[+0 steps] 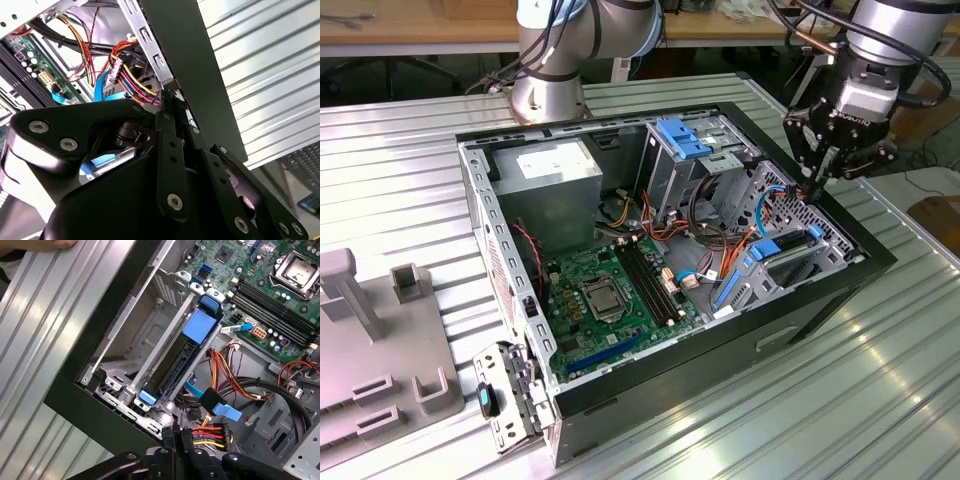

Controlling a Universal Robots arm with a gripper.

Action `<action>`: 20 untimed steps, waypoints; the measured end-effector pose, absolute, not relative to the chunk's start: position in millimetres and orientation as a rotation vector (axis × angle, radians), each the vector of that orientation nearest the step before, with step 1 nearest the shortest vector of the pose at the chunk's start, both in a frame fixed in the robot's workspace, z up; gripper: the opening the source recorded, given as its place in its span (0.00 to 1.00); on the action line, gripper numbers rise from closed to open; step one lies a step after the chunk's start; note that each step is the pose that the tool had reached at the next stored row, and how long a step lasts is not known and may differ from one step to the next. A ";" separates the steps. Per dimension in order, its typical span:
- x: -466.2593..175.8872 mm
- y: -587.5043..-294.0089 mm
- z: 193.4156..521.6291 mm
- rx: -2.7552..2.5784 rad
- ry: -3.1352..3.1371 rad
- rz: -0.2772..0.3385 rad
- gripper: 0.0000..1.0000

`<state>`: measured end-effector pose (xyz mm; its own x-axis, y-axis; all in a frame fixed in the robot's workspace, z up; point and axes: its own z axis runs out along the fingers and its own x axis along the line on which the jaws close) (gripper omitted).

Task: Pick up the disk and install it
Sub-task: 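Insert the first disk wire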

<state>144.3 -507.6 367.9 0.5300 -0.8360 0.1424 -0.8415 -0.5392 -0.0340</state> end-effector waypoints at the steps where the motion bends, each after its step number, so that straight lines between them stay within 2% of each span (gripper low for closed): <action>1: 144.3 -507.6 367.8 2.701 -1.510 0.219 0.16; 20: 141.1 -507.6 366.8 2.489 -1.793 0.218 0.16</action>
<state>141.1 -507.6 366.8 0.3111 -0.9379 0.1533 -0.9473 -0.3189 -0.0288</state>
